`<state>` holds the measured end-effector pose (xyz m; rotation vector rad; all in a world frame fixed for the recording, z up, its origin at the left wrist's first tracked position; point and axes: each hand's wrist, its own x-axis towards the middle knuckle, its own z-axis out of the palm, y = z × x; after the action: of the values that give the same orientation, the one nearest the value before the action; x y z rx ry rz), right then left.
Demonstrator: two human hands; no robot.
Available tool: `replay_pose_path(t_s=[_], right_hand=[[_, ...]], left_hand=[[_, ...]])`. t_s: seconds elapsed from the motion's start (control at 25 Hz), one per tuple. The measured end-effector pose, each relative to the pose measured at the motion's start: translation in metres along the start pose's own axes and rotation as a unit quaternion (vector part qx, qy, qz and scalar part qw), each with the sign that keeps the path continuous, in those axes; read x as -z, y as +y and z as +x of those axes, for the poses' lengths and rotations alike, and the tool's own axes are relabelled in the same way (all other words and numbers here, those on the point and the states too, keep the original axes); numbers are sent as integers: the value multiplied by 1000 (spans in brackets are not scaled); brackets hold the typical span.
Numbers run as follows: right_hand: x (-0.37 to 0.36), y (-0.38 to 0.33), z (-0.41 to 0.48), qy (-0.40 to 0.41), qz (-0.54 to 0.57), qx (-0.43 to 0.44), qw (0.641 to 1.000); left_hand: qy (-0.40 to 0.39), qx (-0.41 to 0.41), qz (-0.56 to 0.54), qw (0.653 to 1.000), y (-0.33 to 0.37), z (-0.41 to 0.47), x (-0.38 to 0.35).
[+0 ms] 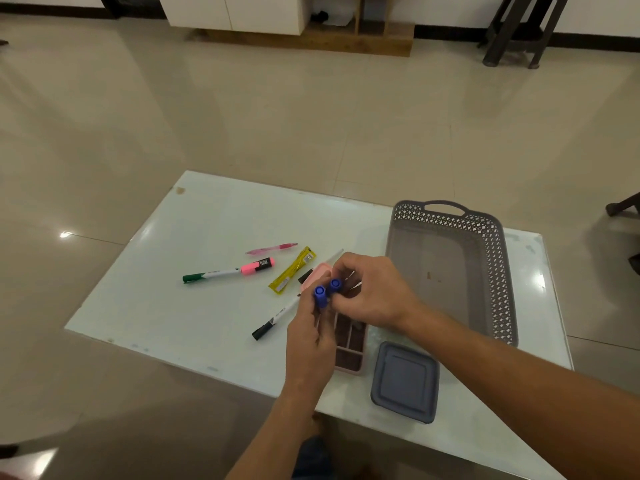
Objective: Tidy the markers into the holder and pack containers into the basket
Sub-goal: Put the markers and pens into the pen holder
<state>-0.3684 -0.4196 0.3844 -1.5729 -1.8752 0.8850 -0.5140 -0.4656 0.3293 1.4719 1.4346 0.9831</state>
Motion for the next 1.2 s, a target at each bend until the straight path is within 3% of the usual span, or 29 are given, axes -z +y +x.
replay_pose_path(t_s=[0.52,0.68,0.76,0.84,0.92,1.0,1.12,1.2], right_hand=[[-28,19,15,-75,-34,-63,995],[-27,1,35,-37,-71,-7,997],[-26,-6,56,-15,-72,1,997],[-36,-9,77,-37,-112,6,993],[-63,-8,91,-120,-191,26,974],[-100,-9,99,-230,-284,53,929],[-148,-10,104,-323,-394,123,851],[-166,-6,109,-347,-416,126,831]], left_hand=[[13,43,29,999,-24,-5,-12],[130,51,-31,990,-21,10,4],[232,120,-47,964,-30,27,20],[279,199,2,939,-51,38,41],[254,251,65,932,-77,40,59],[235,281,96,926,-99,44,69],[228,259,98,933,-115,59,72],[242,226,81,940,-119,72,70]])
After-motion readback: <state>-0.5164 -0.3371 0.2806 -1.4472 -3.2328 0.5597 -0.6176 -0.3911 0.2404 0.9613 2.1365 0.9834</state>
